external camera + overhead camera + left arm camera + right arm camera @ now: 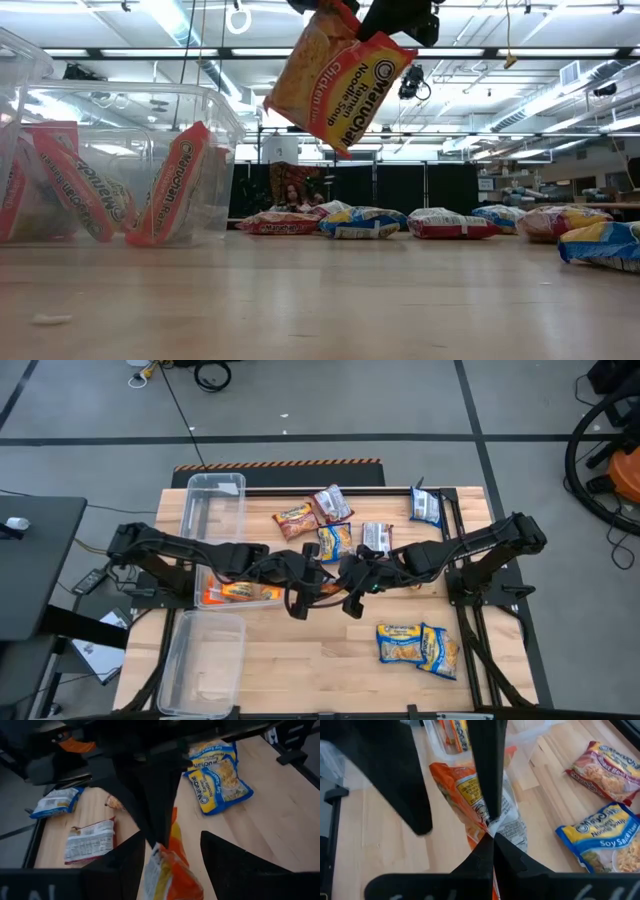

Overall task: Sort Maruchan noodles
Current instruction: Put the orange noodle pack into the middle transparent bin

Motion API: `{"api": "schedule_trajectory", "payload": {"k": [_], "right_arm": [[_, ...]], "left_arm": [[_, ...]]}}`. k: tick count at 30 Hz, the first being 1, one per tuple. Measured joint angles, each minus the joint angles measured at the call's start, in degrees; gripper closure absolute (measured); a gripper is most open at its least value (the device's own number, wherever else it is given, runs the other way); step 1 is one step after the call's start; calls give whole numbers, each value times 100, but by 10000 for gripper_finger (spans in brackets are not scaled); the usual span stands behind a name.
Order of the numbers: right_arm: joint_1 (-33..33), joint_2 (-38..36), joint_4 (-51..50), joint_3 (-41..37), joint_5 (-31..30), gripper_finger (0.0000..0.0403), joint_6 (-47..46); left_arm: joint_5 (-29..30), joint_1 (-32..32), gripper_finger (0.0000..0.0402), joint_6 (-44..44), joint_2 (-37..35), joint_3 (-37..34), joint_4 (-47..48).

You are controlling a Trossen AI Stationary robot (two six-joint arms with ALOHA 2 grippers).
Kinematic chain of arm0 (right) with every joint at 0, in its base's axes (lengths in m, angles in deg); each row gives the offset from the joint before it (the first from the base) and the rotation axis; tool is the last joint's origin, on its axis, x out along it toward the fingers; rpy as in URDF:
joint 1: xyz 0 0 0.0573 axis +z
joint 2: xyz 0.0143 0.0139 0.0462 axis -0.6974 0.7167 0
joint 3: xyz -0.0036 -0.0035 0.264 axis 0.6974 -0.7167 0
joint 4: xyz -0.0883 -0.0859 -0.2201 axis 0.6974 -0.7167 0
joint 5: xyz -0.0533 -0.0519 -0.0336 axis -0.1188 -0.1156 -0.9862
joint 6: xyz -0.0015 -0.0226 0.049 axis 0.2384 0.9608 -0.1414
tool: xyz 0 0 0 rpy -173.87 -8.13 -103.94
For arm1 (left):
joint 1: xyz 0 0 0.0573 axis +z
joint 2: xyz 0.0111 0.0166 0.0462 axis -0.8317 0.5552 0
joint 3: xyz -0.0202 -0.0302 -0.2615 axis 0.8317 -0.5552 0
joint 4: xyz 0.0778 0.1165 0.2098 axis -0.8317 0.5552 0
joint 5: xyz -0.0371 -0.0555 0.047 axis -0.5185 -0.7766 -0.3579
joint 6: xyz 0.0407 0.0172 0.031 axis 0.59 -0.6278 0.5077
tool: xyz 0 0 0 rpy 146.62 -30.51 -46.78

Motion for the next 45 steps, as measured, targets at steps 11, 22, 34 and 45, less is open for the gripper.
{"api": "schedule_trajectory", "payload": {"k": [11,22,34,45], "right_arm": [[2,-4,315,0,40,396,-7],[9,-9,430,0,-6,368,232],[274,-1087,77,110,-889,254,492],[814,-1525,-63,-163,-2530,257,436]], "left_arm": [[-20,106,248,-784,31,7,407],[-215,126,384,-716,-54,15,425],[1246,-253,385,-1671,-1100,11,1208],[5259,-1839,385,-7760,-2060,-2,5666]]}}
